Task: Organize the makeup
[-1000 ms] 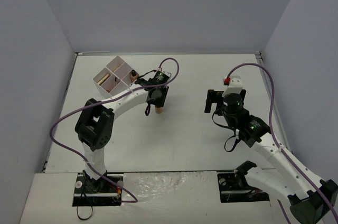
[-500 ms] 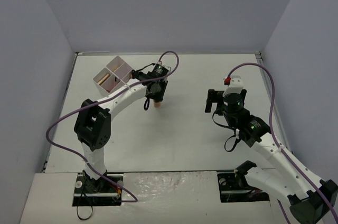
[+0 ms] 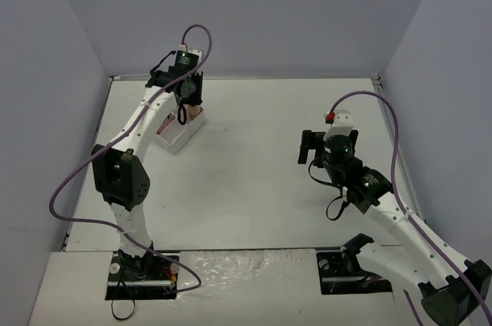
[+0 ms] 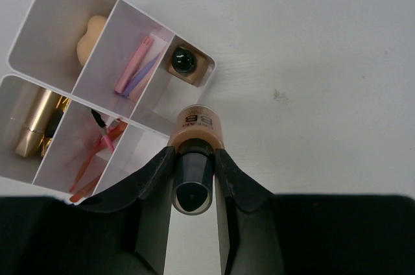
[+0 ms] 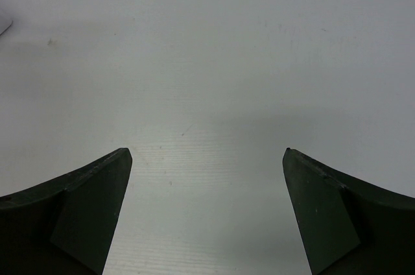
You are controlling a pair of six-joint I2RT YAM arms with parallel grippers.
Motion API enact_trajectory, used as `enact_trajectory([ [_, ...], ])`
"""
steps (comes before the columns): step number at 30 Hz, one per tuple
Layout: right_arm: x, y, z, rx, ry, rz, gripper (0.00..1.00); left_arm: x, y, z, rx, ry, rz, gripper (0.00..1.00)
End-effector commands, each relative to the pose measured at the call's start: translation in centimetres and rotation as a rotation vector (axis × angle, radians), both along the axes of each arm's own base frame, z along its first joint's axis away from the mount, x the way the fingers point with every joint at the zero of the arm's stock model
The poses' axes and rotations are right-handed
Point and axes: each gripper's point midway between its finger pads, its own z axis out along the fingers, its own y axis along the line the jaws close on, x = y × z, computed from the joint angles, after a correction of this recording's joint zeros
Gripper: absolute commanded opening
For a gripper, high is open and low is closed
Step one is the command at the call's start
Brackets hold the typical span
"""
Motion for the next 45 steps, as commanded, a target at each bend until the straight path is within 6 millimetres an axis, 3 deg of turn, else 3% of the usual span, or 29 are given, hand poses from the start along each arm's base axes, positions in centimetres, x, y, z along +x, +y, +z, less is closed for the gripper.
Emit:
enact_trajectory([
  [1, 0.9, -0.2, 1.0, 0.003, -0.035, -0.024, 1.00, 1.6, 1.0, 1.0, -0.019, -0.039, 0.085, 0.00],
  [16, 0.4, -0.5, 0.3, -0.006, -0.031, -0.017, 1.00, 3.9, 4.1, -1.1, -0.027, -0.067, 0.275, 0.00],
  [38, 0.6, -0.4, -0.9, -0.023, 0.003, -0.014, 1.00, 5.2, 3.9, -5.6, -0.053, -0.001, 0.288, 0.00],
  [45, 0.6, -0.5, -1.1, -0.025, 0.008, -0.014, 1.00, 5.2, 4.1, -6.3, -0.039, 0.013, 0.297, 0.06],
])
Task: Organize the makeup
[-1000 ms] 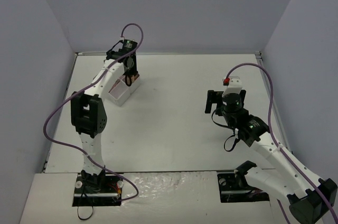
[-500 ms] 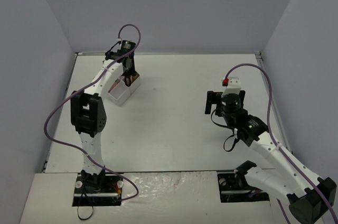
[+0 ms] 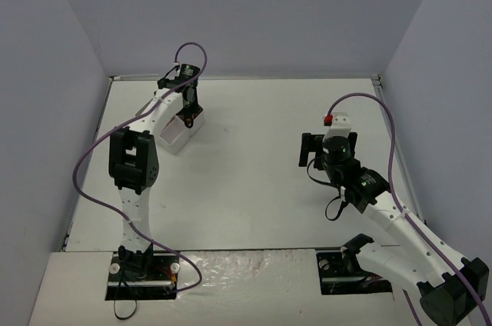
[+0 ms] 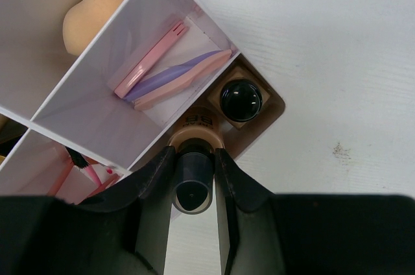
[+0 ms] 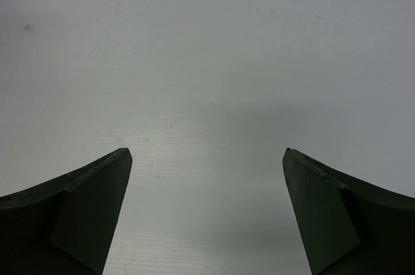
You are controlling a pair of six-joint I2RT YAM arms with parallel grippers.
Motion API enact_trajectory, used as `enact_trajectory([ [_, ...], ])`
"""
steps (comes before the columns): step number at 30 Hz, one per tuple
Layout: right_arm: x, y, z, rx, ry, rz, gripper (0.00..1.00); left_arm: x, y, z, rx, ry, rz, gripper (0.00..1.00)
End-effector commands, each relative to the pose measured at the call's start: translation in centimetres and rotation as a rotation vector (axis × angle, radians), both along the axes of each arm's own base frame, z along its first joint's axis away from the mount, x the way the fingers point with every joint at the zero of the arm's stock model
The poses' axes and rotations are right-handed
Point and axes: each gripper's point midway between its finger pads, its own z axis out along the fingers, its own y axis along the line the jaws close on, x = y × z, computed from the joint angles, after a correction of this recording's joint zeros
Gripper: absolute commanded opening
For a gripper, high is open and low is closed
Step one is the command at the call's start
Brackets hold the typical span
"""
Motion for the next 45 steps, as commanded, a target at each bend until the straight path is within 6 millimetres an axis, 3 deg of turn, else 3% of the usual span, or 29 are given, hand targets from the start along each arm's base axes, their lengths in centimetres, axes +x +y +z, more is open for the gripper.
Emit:
enact_trajectory([
  [1, 0.7, 0.1, 0.5, 0.010, -0.027, -0.009, 1.00, 1.5, 0.5, 3.3, -0.021, -0.107, 0.034, 0.08],
  [15, 0.8, 0.2, 0.3, 0.009, -0.021, -0.004, 1.00, 1.2, 0.8, 2.4, -0.021, -0.080, 0.040, 0.30],
  [25, 0.7, 0.1, 0.7, 0.016, -0.034, -0.004, 1.00, 1.1, 0.7, 3.7, -0.036, -0.102, 0.035, 0.49],
  [30, 0.8, 0.3, 2.0, 0.036, -0.063, 0.003, 1.00, 0.7, -0.1, 9.0, -0.094, -0.194, 0.009, 0.57],
  [31, 0.9, 0.4, 2.6, 0.044, -0.074, 0.005, 1.00, 0.5, -0.3, 10.7, -0.107, -0.229, -0.001, 0.62],
  [32, 0.9, 0.4, 3.2, 0.049, -0.085, 0.007, 1.00, 0.5, -0.4, 10.8, -0.111, -0.231, -0.013, 0.65],
  [34, 1.0, 0.4, 5.3, 0.067, -0.126, 0.008, 1.00, -0.6, -0.6, 14.0, -0.132, -0.287, -0.047, 0.71],
  [35, 1.0, 0.4, 6.1, 0.073, -0.142, 0.009, 1.00, -1.4, -0.4, 16.1, -0.130, -0.325, -0.072, 0.75],
  [39, 0.9, -0.1, 9.9, 0.072, -0.215, 0.007, 1.00, -4.3, 0.7, 20.3, -0.090, -0.403, -0.125, 0.83],
  [42, 0.7, -0.6, 12.9, 0.066, -0.266, 0.002, 1.00, -7.8, 2.0, 23.0, -0.047, -0.476, -0.165, 0.89],
  [43, 0.6, -0.9, 13.9, 0.060, -0.286, 0.002, 1.00, -9.4, 2.7, 24.8, -0.040, -0.527, -0.161, 0.90],
  [44, 0.5, -1.1, 14.5, 0.055, -0.298, -0.005, 1.00, -10.6, 3.2, 25.6, -0.030, -0.554, -0.160, 0.91],
  [45, 0.4, -1.4, 15.0, 0.052, -0.307, -0.013, 1.00, -11.5, 3.7, 24.8, -0.010, -0.545, -0.161, 0.93],
])
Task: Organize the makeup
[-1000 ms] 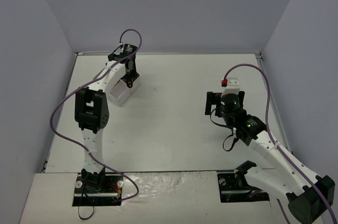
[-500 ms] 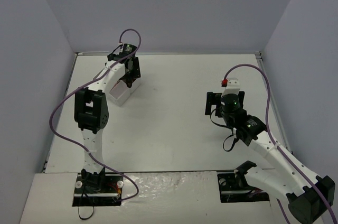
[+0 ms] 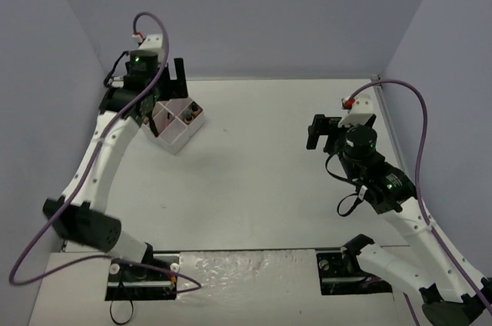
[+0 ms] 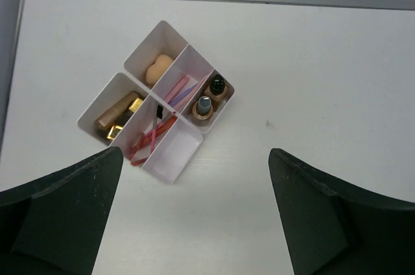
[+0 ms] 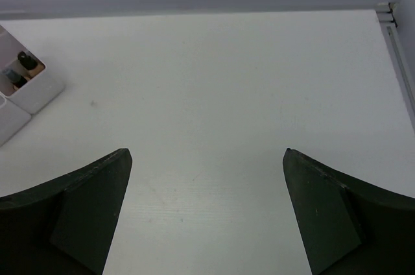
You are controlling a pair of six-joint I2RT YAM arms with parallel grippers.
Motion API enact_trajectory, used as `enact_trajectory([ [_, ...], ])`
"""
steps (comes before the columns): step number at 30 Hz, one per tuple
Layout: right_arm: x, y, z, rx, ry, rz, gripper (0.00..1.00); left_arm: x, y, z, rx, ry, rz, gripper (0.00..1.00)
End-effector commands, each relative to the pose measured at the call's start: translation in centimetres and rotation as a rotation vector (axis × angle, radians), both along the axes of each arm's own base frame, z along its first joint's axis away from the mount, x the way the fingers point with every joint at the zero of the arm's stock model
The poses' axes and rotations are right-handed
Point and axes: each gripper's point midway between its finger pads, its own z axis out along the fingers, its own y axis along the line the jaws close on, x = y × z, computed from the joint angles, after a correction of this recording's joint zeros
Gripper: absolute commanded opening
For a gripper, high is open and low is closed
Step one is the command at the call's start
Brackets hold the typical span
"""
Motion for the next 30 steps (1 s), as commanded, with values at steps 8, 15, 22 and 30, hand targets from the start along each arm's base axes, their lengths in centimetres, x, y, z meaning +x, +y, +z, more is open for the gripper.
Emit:
enact_trajectory([
  [8, -1.3, -3.8, 8.0, -0.044, -0.199, -0.099, 1.00, -13.9, 6.9, 4.8, 0.116, -0.254, 0.076, 0.97],
  [15, -2.6, -4.7, 8.4, -0.041, -0.232, -0.107, 1.00, -19.9, 9.6, 1.3, 0.133, -0.253, 0.148, 0.97],
  [22, -3.9, -5.4, 9.1, -0.012, -0.274, -0.105, 1.00, -22.9, 10.9, -1.3, 0.100, -0.246, 0.211, 0.97],
  [30, -5.4, -5.8, 8.7, 0.007, -0.294, -0.083, 1.00, -23.7, 11.1, -4.1, 0.069, -0.188, 0.249, 0.97],
])
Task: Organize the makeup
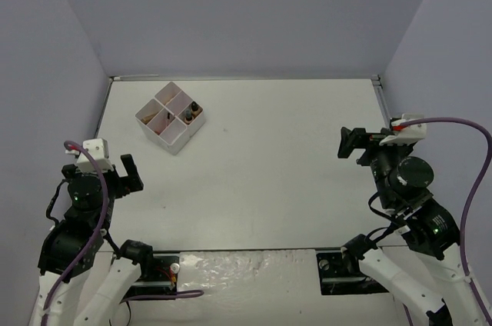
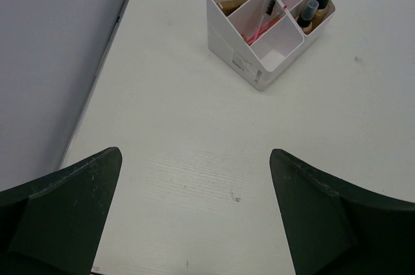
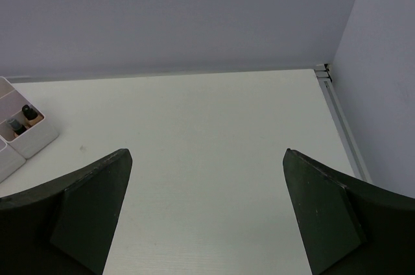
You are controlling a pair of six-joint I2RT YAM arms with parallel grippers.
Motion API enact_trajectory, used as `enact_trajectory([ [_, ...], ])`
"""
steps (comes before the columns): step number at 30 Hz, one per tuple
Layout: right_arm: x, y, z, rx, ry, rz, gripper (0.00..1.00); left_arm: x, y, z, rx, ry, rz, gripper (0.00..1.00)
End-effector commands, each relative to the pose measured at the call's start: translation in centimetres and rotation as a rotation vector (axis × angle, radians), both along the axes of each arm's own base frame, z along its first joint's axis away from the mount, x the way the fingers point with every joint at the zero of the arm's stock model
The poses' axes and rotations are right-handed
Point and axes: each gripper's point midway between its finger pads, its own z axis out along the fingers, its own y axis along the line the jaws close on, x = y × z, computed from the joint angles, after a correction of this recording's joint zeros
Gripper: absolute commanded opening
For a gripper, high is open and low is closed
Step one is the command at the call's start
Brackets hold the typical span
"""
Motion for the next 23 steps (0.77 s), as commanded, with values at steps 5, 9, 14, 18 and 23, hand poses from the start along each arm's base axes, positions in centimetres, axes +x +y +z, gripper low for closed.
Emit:
enact_trajectory([
  [5, -0.7, -0.4, 0.1, 0.031, -0.040, 0.003, 1.00, 0.1, 0.3, -0.2, -0.054, -0.010, 0.057, 0.97],
  [9, -0.7, -0.2, 0.1, 0.024, -0.041, 0.018, 1.00, 0.0, 0.3, -0.7, -0.053, 0.008, 0.056, 0.97],
  [14, -0.6, 0.0, 0.2, 0.013, -0.039, 0.026, 1.00, -0.1, 0.4, -0.6, -0.055, 0.004, 0.063, 0.97],
  [18, -0.4, 0.4, 0.1, 0.015, -0.032, 0.037, 1.00, 0.0, 0.3, -0.8, -0.055, 0.017, 0.064, 0.97],
  [23, -0.1, 1.1, -0.1, 0.008, -0.018, 0.054, 1.00, 0.4, 0.1, -1.2, -0.063, 0.033, 0.065, 0.97],
])
